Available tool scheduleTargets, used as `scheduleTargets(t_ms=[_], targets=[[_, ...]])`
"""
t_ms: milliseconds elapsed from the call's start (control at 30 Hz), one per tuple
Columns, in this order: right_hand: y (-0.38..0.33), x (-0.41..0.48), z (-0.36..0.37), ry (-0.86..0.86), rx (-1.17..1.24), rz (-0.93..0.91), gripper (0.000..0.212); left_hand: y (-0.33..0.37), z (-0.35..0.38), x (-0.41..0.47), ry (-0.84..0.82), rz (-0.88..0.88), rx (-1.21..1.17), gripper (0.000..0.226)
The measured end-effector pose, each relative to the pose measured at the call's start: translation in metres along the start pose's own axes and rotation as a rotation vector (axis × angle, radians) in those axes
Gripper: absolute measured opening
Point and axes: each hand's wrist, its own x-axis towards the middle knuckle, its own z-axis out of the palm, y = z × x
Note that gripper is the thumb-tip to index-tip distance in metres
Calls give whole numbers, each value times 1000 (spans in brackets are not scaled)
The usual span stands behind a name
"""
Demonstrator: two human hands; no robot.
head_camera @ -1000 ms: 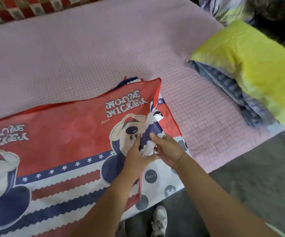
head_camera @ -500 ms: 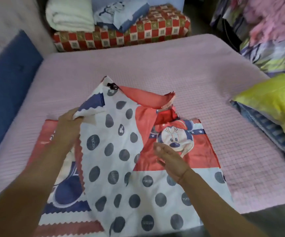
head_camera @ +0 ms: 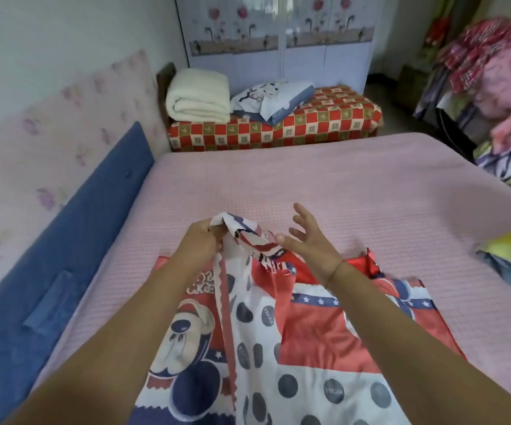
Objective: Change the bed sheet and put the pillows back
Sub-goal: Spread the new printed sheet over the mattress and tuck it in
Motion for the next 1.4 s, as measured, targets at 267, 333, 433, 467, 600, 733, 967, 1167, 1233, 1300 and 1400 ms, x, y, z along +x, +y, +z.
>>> scheduleTargets(t_ms=[267,333,433,467,600,733,967,1167,1233,1300,1400], targets=[[-39,7,16,-356,-128,-22,67,48,-8,7,-67,-5,-101,38],[-46,7,17,-307,-117,-14,46,63,-6,10,-79,21,-138,38],[-56,9,9,-268,-153,10,13,87,-4,14,-58,57,-141,40],[-60,11,5,-275,-175,13,9,93,-4,16,-47,61,-148,41],[-85,22,-10,-292,-204,-20,21,111,-8,31,16,22,-240,45],[-116,39,-15,-191,-113,-100,19,120,-6,38,61,-39,-324,42],[-188,74,-40,-80,196,-118,24,102,13,25,-81,-53,-156,56],[-226,99,-72,-57,239,-203,11,86,26,24,12,3,-156,35],[-227,102,-79,-118,183,-198,15,94,27,25,81,70,-120,16],[-219,99,-80,-253,70,-160,34,103,24,31,104,124,-109,24],[-201,94,-70,-446,-139,-59,88,114,18,36,75,182,-132,28]])
